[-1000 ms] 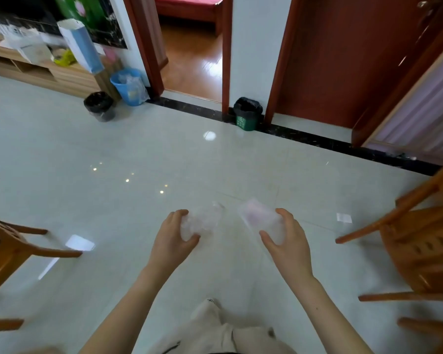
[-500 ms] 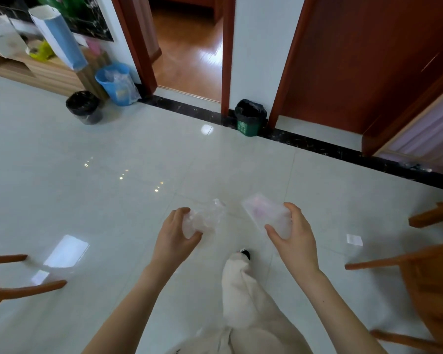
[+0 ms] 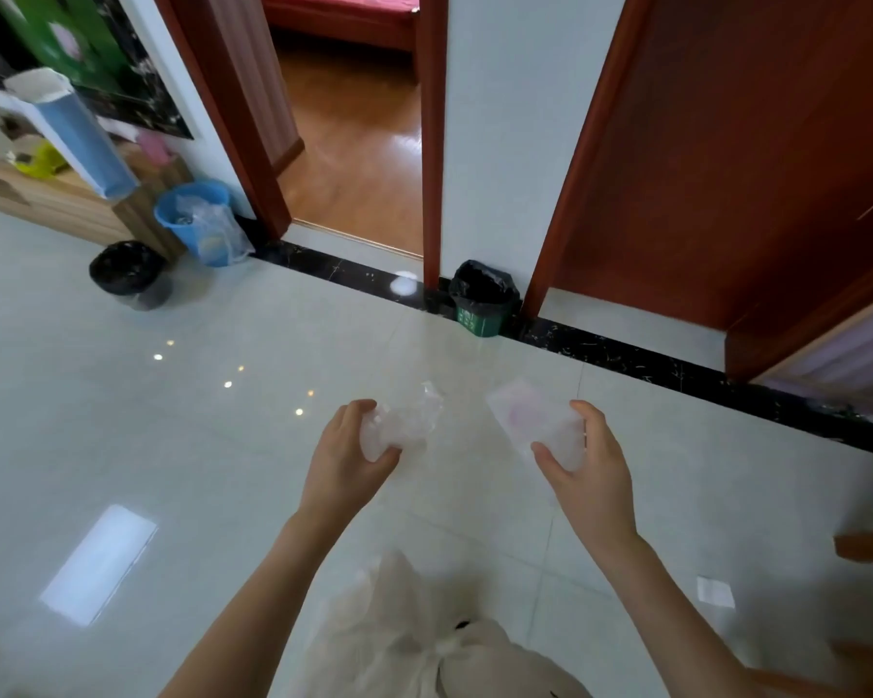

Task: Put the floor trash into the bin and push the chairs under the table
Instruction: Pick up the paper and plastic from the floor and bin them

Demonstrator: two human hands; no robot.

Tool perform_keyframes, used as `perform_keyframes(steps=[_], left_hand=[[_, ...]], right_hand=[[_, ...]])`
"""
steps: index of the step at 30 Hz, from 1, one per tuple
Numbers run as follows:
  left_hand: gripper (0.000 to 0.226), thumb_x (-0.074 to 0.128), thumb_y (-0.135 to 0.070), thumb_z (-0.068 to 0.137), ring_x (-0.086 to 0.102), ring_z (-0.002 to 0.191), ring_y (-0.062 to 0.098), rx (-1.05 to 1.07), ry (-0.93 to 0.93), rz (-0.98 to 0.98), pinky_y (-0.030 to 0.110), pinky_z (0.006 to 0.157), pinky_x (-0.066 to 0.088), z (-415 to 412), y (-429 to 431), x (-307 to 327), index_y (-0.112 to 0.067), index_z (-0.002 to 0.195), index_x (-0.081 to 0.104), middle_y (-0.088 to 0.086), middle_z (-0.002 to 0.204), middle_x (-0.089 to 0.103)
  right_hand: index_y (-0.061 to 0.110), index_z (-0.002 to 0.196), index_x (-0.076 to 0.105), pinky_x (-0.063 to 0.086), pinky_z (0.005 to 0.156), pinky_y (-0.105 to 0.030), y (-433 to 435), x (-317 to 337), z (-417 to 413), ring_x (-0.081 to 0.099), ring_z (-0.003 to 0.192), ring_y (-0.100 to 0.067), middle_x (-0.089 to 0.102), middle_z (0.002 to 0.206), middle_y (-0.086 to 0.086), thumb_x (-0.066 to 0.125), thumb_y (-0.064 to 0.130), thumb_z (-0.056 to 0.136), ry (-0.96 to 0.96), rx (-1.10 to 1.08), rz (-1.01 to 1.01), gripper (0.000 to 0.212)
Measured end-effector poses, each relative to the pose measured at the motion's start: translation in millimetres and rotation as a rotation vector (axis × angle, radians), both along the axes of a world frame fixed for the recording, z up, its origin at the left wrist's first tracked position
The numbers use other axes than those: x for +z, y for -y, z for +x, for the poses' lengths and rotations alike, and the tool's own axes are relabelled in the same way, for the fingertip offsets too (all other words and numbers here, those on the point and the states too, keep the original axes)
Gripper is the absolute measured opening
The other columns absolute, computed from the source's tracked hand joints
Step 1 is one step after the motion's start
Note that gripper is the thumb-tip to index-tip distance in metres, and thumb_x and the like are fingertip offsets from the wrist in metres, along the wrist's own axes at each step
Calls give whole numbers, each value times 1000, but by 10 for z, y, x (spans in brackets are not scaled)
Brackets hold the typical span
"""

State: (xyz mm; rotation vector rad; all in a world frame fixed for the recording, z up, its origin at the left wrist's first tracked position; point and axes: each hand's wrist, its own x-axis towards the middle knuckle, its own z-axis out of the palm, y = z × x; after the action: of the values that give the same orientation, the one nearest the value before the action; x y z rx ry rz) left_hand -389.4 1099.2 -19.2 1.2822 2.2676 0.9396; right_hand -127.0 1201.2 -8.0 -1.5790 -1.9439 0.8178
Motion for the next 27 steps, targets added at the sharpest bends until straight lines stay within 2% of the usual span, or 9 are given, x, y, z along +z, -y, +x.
perform_keyframes(steps=[3, 7, 12, 16, 24, 27], left_hand=[[55, 76, -25, 74, 54, 102, 16, -24, 4, -25, 24, 79, 38, -300, -542, -176, -15, 123, 51, -2, 114, 56], [56, 76, -26, 74, 55, 100, 17, -81, -12, -20, 25, 76, 40, -829, -1375, -330, -16, 122, 50, -3, 113, 56], [58, 78, -32, 75, 55, 97, 16, -179, -65, 6, 24, 78, 42, -1541, -2491, -205, -15, 123, 50, -3, 112, 57], [57, 78, -31, 75, 55, 97, 16, -237, -94, 25, 24, 79, 42, -1975, -3371, -78, -16, 122, 51, -2, 112, 58], [53, 78, -23, 74, 53, 98, 15, -295, -42, -46, 22, 80, 37, -2123, -4803, -351, -12, 119, 53, -1, 109, 58], [53, 78, -20, 73, 55, 98, 20, -311, -29, -82, 23, 80, 39, -2035, -5270, -497, -9, 119, 53, 4, 109, 58]], right_hand=[[28, 134, 40, 42, 82, -28, -481, -171, -270, 48, 104, -15, 50, 112, 10, 71, 38, 86, 19, -14, -26, 58], [27, 135, 40, 44, 85, -30, -1214, -317, -728, 50, 110, -18, 54, 122, 5, 70, 37, 86, 26, -59, -23, 59], [28, 137, 39, 41, 89, -28, -2100, -260, -1321, 51, 115, -19, 54, 129, 2, 70, 38, 86, 14, -150, -27, 61], [28, 139, 39, 44, 96, -33, -2697, -193, -1647, 50, 118, -18, 53, 134, 4, 70, 36, 86, -16, -193, -4, 61], [23, 139, 40, 45, 97, -33, -4014, -374, -1942, 50, 119, -18, 53, 134, 3, 71, 36, 87, 17, -207, -21, 62], [21, 136, 41, 44, 92, -31, -4590, -479, -2017, 51, 118, -18, 54, 131, 2, 71, 35, 86, 37, -151, -33, 59]])
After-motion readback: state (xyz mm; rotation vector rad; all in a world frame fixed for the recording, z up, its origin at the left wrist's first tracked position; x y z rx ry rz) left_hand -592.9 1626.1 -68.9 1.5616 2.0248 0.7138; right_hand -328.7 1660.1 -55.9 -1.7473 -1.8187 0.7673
